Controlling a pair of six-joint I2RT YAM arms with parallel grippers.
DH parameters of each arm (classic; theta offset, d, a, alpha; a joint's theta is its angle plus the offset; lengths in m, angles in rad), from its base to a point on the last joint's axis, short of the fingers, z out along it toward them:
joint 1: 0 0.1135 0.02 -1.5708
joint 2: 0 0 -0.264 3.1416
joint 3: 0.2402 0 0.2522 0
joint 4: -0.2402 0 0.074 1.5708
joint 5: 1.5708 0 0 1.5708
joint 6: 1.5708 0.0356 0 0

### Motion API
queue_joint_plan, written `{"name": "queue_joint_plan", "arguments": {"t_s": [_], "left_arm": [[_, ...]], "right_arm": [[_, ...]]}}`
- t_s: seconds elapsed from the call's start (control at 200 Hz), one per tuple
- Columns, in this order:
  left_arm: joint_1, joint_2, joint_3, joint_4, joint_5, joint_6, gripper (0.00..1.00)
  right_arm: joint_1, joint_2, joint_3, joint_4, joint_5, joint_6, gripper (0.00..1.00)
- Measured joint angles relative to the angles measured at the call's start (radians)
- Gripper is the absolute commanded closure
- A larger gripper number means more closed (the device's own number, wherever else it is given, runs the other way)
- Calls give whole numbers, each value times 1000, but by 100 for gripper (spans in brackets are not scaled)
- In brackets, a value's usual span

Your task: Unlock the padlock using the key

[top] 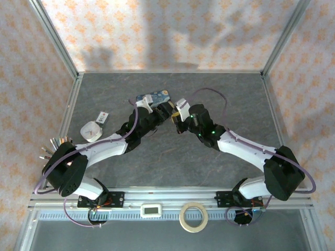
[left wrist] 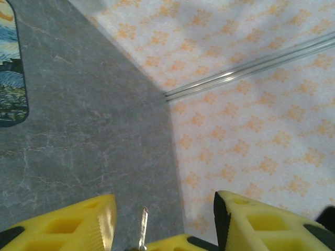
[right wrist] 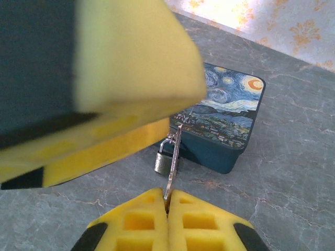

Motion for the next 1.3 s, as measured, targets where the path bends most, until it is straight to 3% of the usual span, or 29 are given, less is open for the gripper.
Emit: {"name": "queue_joint_plan", "arguments": {"t_s": [0.165,0.315,0.545,0.721,0.786,0.826,0.916,0.991,1.101,1.301], "left_arm": [[0,25,23,-10,-8,0,55],[0,57,34,-11,-7,-8,69],[0,72,35,-14,-8,-8,82],[0,72,37,-13,-8,-8,100],[0,72,37,-15,-8,-3,100],[0,72,37,-14,-10,-3,100],[0,72,37,-14,-12,1,100],[3,72,37,-13,-16,16,100],[21,69,23,31,-14,47,100],[46,30,-35,162,26,127,100]], "right_arm": [[6,0,0,0,0,-9,100],[6,0,0,0,0,-15,100],[6,0,0,0,-1,-19,100],[8,0,0,0,-5,-26,100],[8,0,0,0,-5,-27,100],[8,0,0,0,-5,-27,95],[8,-1,0,0,-6,-26,66],[6,-12,0,1,-21,-10,50],[-47,-52,-9,17,-123,38,44],[-211,-122,-56,119,-304,194,40]]}}
